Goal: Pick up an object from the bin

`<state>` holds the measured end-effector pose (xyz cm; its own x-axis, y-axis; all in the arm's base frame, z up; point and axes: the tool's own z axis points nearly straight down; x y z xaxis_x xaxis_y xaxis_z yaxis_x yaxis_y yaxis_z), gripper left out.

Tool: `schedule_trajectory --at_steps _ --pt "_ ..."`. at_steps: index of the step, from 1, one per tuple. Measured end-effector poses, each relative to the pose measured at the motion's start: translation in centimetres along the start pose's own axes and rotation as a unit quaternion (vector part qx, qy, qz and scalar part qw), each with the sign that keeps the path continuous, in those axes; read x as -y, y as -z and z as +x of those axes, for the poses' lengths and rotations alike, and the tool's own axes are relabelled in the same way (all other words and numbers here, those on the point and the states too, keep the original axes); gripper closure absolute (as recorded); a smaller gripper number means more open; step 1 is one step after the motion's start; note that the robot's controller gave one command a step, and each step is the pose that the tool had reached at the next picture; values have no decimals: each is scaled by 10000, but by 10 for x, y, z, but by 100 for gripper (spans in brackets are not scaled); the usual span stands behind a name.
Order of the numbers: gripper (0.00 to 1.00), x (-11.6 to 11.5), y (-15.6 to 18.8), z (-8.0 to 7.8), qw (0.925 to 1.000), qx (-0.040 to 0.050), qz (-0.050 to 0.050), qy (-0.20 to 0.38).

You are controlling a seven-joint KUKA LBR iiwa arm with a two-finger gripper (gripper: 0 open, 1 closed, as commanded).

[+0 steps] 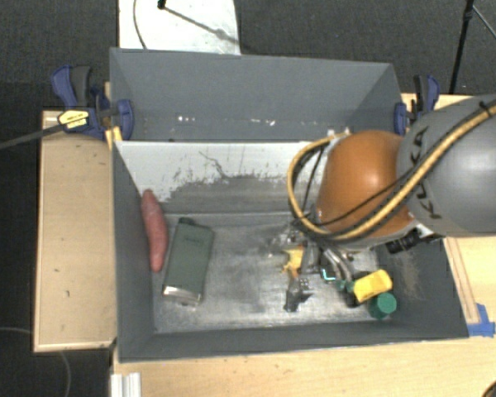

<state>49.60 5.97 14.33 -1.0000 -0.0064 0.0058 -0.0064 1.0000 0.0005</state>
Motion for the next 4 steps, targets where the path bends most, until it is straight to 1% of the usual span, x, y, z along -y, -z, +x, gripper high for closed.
schedule_trajectory --at_steps 1,2,3,4 --pt "0 0 4 -2 10000 41 -3 -14" --pt "0 15 -47 -51 9959 95 2 898" --pt "0 22 -70 -75 9728 47 11 2315" --pt "0 33 -70 -72 9960 56 -14 886"
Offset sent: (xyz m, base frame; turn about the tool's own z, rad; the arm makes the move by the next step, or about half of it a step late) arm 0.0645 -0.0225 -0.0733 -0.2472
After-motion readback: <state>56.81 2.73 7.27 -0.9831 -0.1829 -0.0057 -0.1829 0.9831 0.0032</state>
